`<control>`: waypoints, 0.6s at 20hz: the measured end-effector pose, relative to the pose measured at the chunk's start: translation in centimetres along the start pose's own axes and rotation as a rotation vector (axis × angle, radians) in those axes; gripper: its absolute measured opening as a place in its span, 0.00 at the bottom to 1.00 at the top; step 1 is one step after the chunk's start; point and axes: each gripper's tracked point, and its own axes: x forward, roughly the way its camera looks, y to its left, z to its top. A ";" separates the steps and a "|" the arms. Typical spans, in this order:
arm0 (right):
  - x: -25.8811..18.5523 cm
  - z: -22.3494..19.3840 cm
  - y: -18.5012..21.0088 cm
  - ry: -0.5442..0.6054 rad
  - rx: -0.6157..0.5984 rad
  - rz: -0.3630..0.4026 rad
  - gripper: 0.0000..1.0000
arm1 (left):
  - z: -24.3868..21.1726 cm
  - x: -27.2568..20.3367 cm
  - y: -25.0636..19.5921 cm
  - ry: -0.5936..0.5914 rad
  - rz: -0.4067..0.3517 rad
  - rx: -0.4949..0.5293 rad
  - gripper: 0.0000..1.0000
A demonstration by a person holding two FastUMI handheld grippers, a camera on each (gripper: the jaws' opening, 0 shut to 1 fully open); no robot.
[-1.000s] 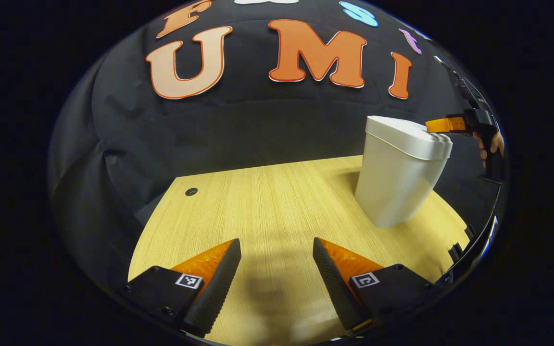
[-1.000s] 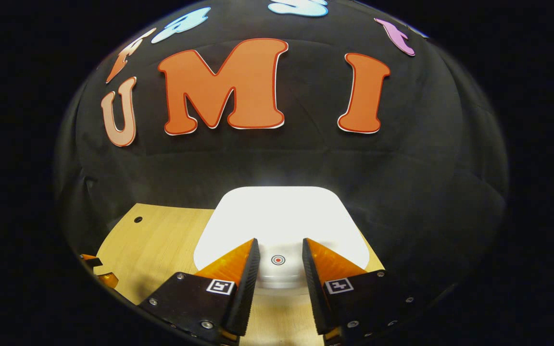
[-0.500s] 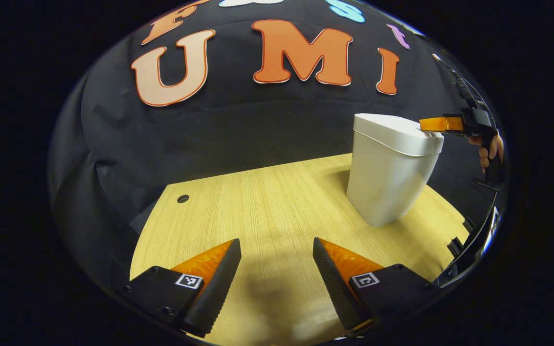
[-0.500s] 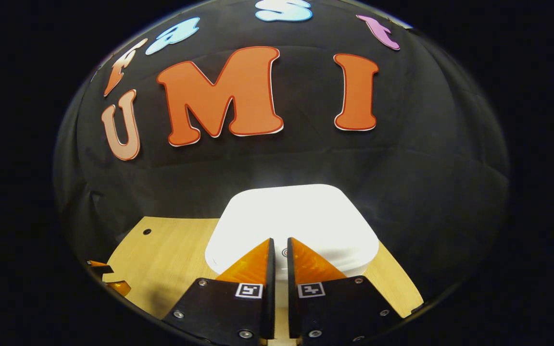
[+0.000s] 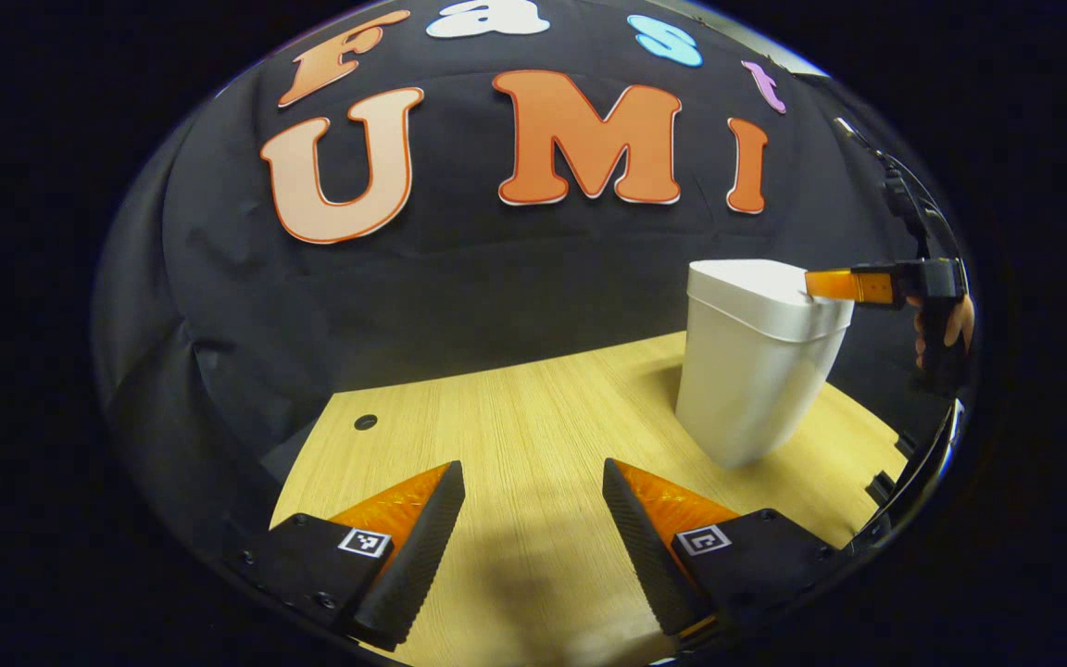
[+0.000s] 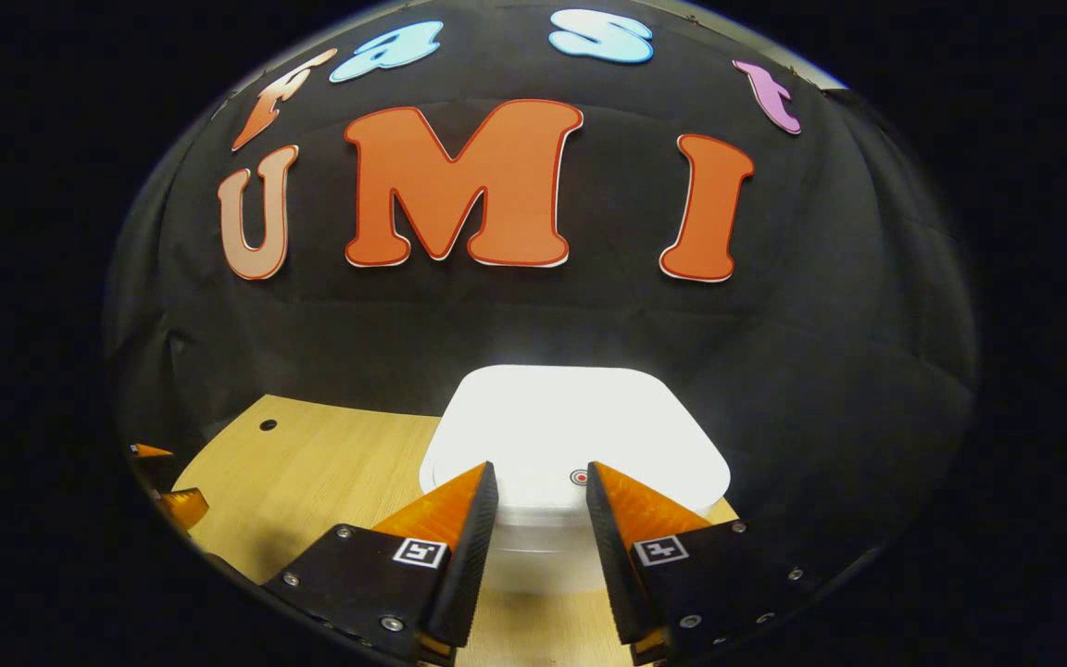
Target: Press the lid of the desktop garbage bin to open it, pick up the crumpled paper on the desktop and throw it into the bin, then pick up the pop can on the desktop and drop it into the bin, and finally close the garbage bin lid.
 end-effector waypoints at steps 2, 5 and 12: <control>-0.4 -0.2 0.7 0.008 0.039 0.019 0.64 | 0.9 -0.9 0.8 -0.038 0.015 0.000 0.96; -1.4 -0.1 2.1 -0.015 0.047 0.060 0.75 | 3.7 -1.3 2.4 -0.122 0.049 0.006 0.96; -4.1 1.2 4.7 -0.125 -0.063 0.088 0.79 | 8.6 -2.9 3.4 -0.272 0.053 0.013 0.96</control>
